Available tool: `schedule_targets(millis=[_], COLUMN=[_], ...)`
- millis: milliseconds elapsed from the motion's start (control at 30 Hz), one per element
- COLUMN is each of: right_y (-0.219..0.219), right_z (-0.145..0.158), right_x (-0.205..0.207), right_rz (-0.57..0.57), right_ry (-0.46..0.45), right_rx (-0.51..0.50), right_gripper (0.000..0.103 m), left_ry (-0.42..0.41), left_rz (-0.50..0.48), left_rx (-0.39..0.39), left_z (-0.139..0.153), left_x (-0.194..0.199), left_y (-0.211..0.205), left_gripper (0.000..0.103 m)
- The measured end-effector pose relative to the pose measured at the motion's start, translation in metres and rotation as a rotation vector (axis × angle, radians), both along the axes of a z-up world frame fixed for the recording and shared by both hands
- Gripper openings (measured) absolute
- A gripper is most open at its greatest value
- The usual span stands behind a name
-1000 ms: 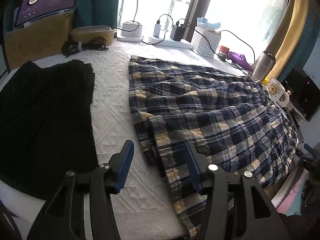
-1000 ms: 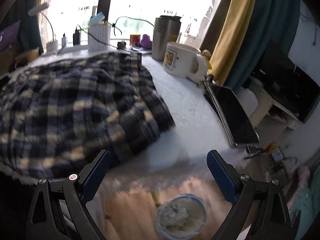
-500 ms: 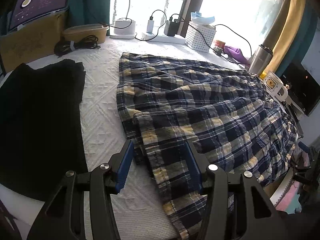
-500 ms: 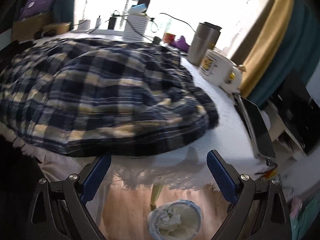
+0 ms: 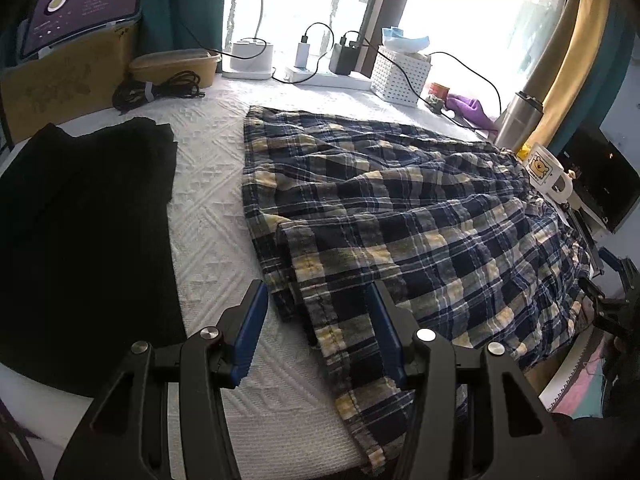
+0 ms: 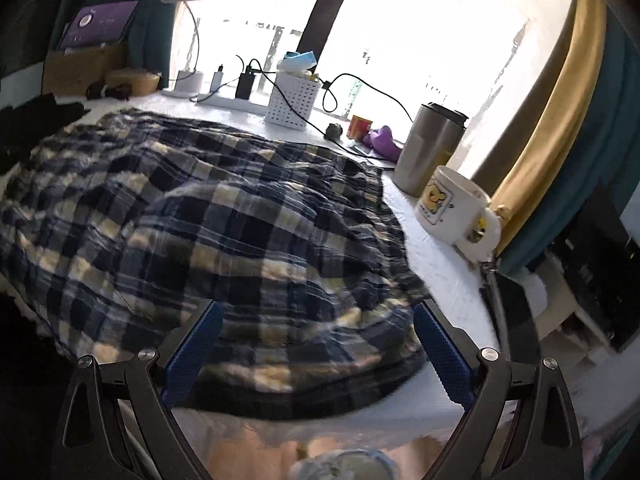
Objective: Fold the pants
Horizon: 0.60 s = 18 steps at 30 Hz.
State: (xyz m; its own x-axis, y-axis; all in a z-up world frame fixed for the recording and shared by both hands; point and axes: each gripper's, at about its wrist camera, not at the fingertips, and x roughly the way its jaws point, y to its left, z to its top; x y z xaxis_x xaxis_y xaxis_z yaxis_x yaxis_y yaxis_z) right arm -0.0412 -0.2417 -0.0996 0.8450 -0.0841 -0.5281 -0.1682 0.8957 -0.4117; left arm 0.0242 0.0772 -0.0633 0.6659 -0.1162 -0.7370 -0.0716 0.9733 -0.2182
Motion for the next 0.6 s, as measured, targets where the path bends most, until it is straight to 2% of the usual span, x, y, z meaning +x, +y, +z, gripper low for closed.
schedule_targets(millis=[333, 600], right_y=[-0.062, -0.053], right_z=[-0.019, -0.034], right_x=[-0.022, -0.022], right_rz=[-0.226, -0.197], right_ry=[-0.001, -0.001], right_rx=[-0.022, -0.103], right_gripper=[0.097, 0.097], left_ry=[-0.018, 0.002], left_rz=[0.029, 0.023], left_rx=[-0.013, -0.005], left_z=[0.001, -0.003], left_x=[0.004, 0.008], left_y=[0.004, -0.001], left_gripper=[0.051, 0.051])
